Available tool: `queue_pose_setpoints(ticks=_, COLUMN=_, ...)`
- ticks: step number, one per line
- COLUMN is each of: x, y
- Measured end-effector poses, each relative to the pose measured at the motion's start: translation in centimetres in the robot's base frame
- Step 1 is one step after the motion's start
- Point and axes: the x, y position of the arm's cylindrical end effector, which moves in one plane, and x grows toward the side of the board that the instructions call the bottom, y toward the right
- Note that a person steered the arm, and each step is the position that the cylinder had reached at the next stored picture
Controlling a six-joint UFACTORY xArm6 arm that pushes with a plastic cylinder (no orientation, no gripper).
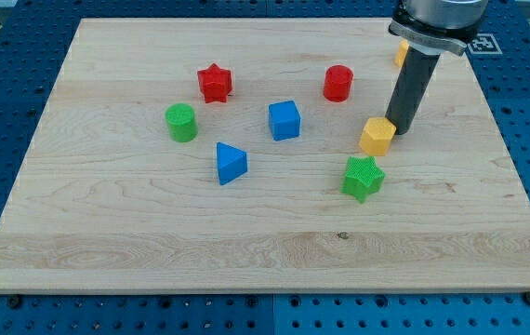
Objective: Place the red circle and the yellow hexagon in a diagonal line
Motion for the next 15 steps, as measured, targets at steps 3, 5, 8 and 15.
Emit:
queue_pose_setpoints(ticks=3, x=-5.6, y=1.1)
queue_pose_setpoints(ticks=5, x=-8.3, y=-3.9)
queue_pose_setpoints(ticks=8, x=-7.0, y=-4.1)
queue_pose_setpoints(ticks=15, x=-18.2, y=-2.7)
